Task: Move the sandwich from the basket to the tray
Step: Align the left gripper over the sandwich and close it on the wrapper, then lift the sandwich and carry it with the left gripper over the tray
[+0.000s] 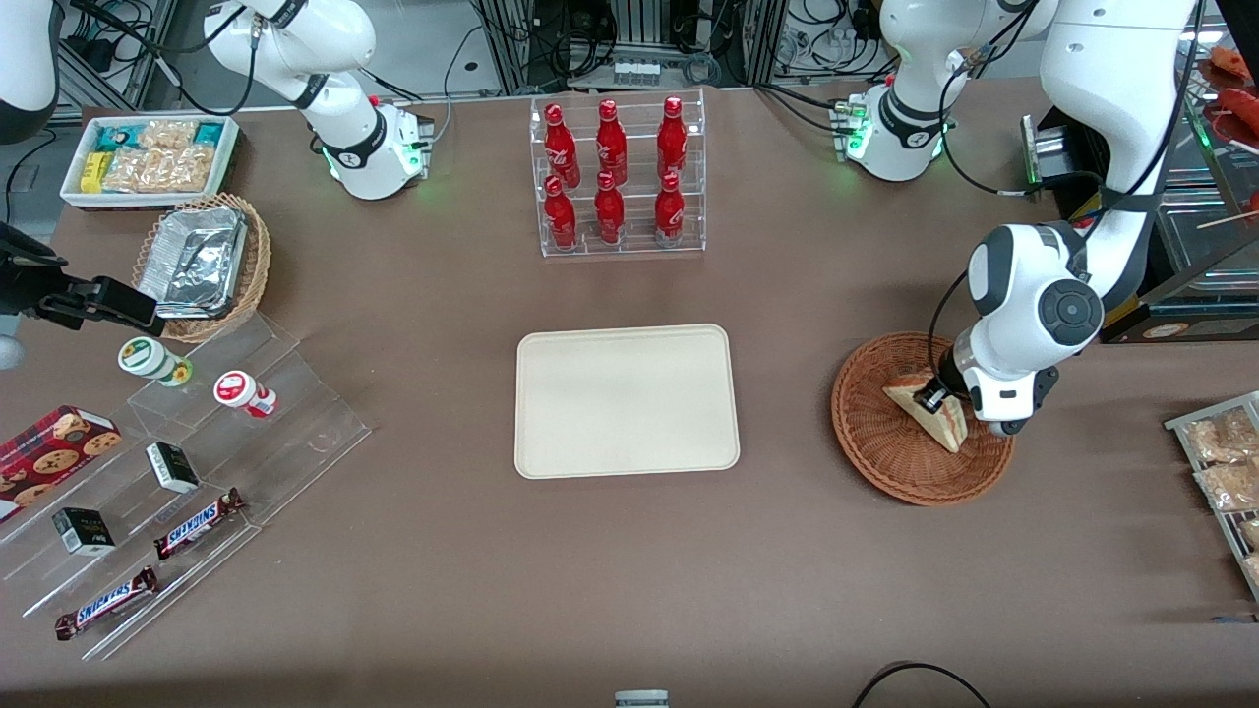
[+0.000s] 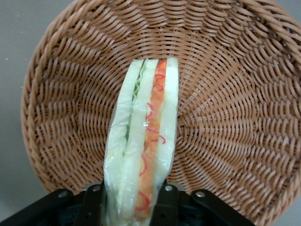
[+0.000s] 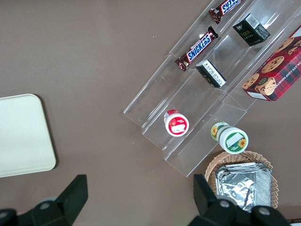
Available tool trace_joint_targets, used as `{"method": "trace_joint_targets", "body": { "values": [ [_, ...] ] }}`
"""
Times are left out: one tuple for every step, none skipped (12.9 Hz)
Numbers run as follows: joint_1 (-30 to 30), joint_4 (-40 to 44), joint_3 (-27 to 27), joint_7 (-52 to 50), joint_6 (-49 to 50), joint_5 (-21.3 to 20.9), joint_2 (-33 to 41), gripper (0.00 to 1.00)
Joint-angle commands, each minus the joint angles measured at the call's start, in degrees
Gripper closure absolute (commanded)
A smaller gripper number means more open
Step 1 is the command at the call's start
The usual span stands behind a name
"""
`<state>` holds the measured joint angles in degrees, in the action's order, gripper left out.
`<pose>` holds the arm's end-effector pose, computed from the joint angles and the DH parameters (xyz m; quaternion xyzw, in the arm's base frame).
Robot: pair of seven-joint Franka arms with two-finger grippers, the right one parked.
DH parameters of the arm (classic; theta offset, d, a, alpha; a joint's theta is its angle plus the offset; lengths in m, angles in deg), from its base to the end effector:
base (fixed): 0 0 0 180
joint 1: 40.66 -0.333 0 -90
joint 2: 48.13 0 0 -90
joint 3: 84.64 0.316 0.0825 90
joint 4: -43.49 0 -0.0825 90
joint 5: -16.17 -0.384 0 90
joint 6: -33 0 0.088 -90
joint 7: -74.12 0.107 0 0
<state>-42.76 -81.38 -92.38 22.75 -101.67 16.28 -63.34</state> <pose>0.5472 -0.0540 0.2612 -0.9194 -0.3901 0.0492 0.0058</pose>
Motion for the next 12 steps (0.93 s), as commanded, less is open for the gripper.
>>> {"method": "trace_joint_targets", "body": {
  "values": [
    [0.3, 4.0, -0.6, 2.6, 6.3, 0.2, 1.5, 1.0],
    [0.9, 5.6, -0.8, 3.0, 8.3, 0.1, 1.4, 1.0],
    [2.0, 7.6, -0.9, 3.8, 10.5, 0.1, 1.2, 1.0],
    [2.9, 9.5, -0.9, 4.7, 12.7, 0.1, 1.1, 1.0],
    [4.8, 11.6, -1.0, 6.3, 14.8, 0.1, 0.9, 1.0],
    [6.6, 13.1, -1.0, 7.8, 16.8, 0.0, 0.7, 1.0],
    [8.4, 14.6, -1.0, 8.5, 18.2, -0.4, 0.2, 1.0],
    [10.5, 16.1, -1.0, 9.6, 19.5, -0.5, -0.3, 1.0],
    [12.5, 16.8, -1.0, 11.1, 20.0, -0.5, -0.8, 1.0],
    [14.0, 17.0, -1.0, 12.1, 20.0, -0.4, -1.0, 1.0],
    [15.5, 17.8, -1.1, 12.5, 19.5, -0.2, -2.0, 1.0],
    [18.2, 19.9, -1.1, 12.4, 20.0, 0.0, -3.7, 1.0]
  ]
}}
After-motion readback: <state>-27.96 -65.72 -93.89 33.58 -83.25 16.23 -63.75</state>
